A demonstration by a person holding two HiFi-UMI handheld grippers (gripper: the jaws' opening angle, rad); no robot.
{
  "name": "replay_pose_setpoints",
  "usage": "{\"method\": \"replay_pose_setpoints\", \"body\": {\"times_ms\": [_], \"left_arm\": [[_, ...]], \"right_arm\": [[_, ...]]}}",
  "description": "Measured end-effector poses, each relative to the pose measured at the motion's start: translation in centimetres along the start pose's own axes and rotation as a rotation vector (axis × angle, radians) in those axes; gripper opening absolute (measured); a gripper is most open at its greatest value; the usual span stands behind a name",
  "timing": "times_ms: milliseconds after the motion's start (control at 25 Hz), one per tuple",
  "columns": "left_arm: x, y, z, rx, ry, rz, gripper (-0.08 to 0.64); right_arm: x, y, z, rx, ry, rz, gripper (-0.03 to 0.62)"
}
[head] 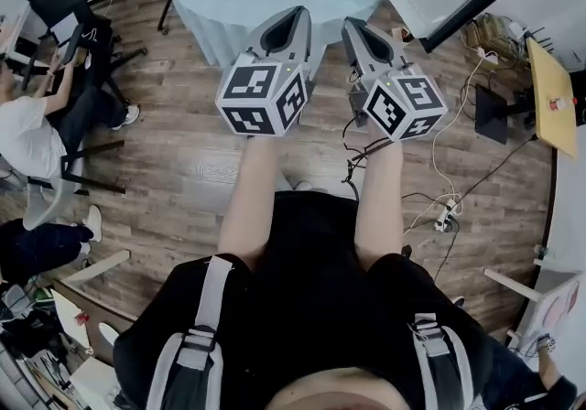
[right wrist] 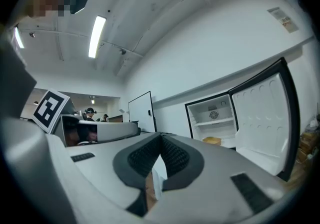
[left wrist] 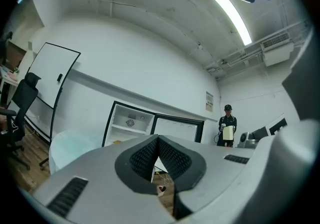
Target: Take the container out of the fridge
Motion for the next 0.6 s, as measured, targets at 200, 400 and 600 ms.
{"method": "replay_pose_setpoints", "body": {"times_ms": [200, 400, 600], "left_arm": [[-2.0, 0.2, -0.5, -0.002, 0.010, 0.000, 0.000], [-4.7, 0.7, -1.3, -0.005, 0.012, 0.003, 0.000], [-8.1, 1.4, -2.7, -0.008, -0.005, 0.009, 0.000]], "right_arm": [[0.1, -0.8, -1.9, -0.005, 0.000, -0.016, 0.005], [-0.6, -1.4, -4.7, -0.011, 0.004, -0.017, 0.005], [-1.1, -2.1, -8.2, -0.014, -0.012, -0.018, 0.005]]}}
Point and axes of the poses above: the fingertips, and each gripper's own axes: z backward along the fingers, x to its right, y out of its top, the point moved 5 cm from there along z, backward along the fingers, and after that the axes turned 10 degrees about x, right-handed, at the moved point
